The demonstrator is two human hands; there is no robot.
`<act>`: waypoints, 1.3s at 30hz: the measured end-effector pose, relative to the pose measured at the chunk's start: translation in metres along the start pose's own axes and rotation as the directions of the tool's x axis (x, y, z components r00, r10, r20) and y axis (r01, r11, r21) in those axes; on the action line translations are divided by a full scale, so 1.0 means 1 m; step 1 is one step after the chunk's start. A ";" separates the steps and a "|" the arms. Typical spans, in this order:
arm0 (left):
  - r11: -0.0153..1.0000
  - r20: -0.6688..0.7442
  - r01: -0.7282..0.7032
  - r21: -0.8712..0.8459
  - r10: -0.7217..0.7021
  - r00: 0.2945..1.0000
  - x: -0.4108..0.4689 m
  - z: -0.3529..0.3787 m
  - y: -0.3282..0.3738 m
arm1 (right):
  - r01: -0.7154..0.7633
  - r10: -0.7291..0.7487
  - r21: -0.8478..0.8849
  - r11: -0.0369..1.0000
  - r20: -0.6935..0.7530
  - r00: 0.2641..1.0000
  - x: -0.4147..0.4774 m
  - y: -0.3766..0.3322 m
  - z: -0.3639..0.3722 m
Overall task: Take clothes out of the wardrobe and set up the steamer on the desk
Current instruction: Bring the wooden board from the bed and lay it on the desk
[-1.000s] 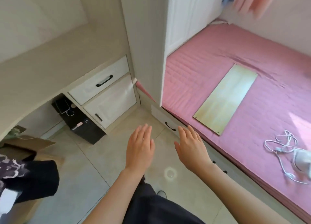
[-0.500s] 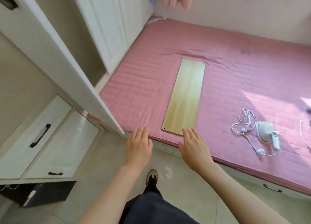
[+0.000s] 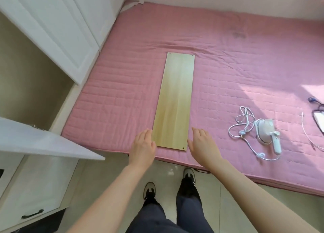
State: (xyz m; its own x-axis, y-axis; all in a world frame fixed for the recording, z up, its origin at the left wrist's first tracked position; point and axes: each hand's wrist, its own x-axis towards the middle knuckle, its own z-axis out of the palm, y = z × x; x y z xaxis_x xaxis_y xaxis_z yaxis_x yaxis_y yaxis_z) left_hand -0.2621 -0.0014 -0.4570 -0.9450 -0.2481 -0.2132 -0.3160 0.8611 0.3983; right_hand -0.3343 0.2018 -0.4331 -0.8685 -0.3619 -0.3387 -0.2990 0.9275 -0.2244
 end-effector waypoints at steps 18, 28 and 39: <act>0.866 0.201 0.468 -0.175 -0.434 0.878 0.149 0.128 0.015 | -0.198 0.086 0.298 0.934 0.352 0.932 0.171 0.102 0.056; 0.827 0.208 0.537 -0.165 -0.503 0.839 0.238 0.227 -0.064 | -0.454 0.238 0.427 0.782 0.468 0.851 0.271 0.125 0.166; 0.812 0.194 0.559 -0.169 -0.529 0.826 0.287 0.287 -0.089 | -0.591 0.388 0.518 0.618 0.453 0.803 0.328 0.129 0.226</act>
State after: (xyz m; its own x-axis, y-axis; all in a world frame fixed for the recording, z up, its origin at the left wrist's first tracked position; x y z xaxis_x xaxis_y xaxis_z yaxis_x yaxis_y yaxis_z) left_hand -0.4808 -0.0217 -0.8090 -0.5973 -0.5744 -0.5597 -0.7992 0.4851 0.3550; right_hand -0.5683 0.1813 -0.7800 -0.6338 0.0269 -0.7730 0.5336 0.7388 -0.4118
